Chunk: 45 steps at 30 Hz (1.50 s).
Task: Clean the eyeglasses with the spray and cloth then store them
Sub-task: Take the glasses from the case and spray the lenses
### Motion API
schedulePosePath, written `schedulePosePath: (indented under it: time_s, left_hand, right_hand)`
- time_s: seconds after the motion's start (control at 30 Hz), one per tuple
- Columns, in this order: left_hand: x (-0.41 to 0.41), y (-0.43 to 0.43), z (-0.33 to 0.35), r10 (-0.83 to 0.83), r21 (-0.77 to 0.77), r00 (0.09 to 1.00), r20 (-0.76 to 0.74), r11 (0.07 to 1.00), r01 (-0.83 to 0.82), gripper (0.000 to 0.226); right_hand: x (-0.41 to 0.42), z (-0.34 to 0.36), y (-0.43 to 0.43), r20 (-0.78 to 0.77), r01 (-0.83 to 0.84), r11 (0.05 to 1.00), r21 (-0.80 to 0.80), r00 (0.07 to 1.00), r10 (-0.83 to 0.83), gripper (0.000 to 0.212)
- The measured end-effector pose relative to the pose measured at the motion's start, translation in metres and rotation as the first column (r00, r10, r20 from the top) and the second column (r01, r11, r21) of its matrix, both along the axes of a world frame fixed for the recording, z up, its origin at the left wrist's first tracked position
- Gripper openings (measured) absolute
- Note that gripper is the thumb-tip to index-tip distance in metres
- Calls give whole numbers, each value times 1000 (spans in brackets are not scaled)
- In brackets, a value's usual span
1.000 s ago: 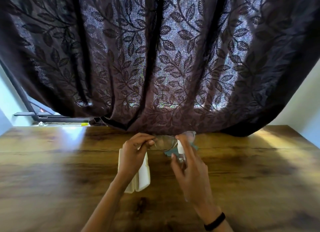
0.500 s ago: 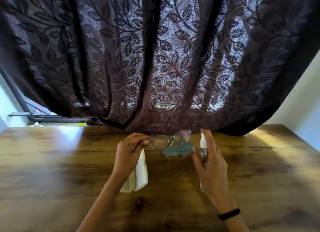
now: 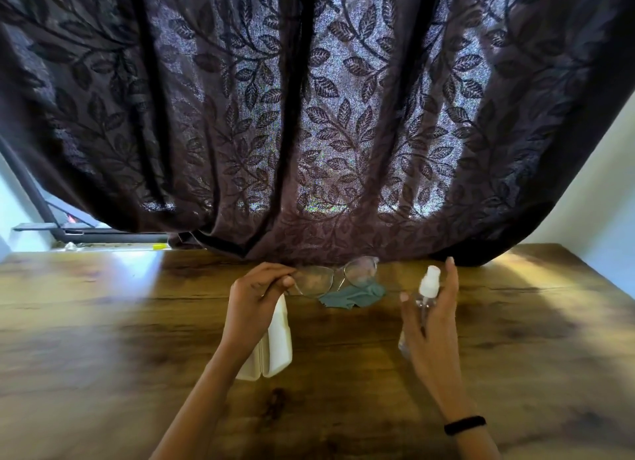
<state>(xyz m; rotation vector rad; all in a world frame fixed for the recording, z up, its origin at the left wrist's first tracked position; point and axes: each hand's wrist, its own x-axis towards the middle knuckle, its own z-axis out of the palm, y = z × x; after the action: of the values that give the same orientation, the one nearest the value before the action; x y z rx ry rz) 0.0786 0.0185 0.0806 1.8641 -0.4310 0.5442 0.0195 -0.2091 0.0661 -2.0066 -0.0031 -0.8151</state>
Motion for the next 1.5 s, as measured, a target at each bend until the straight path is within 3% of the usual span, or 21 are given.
schedulePosePath:
  time_s: [0.13,0.33,0.43,0.6,0.73,0.87,0.93,1.03,1.17,1.3,1.4,1.5]
  left_hand:
    - [0,-1,-1,-18,-31,1000,-16,999,17,21]
    - [-2,-2,-2,-74,-118,996,-51,991,68,22]
    - [-2,-3,-2,-103,-161,991,-81,983,89,19]
    - [-2,-2,-6,-216,-307,963,-159,938,160,21]
    - [-2,-1,-11,-356,-471,908,-219,854,221,22]
    - [-5,-7,-11,-525,-731,817,-239,651,205,18]
    - [-7,-11,-10,-568,-784,792,-224,588,199,17]
    - [-10,-13,-16,-605,-816,756,-251,552,171,22]
    - [-13,-8,-23,-626,-802,714,-313,577,154,22]
    - [-12,-2,-16,-497,-567,776,-388,793,224,28]
    - [-13,-1,-1,-417,-409,855,-307,869,277,29]
    - [-13,-1,10,-353,-318,914,-201,906,280,27]
  right_hand:
    - [7,-14,-15,-82,47,999,16,996,-45,65]
    - [14,-27,-27,-193,87,995,53,978,-75,35]
    - [13,-30,-28,-224,77,996,41,972,-66,34]
    - [5,-13,-25,-149,97,988,119,986,-79,26]
    - [7,18,-27,7,98,993,67,995,-99,26]
    - [16,38,-26,-47,-18,997,-73,999,15,27]
    - [20,42,-23,-78,-71,995,-74,995,66,32]
    - [23,48,-20,-3,-41,999,-6,999,41,28]
    - [25,63,-17,107,13,997,76,994,-21,16]
    - [25,75,-6,175,17,999,-32,985,-11,11]
    - [25,77,8,201,28,984,-176,979,9,10]
    - [25,75,17,209,18,975,-220,977,29,9]
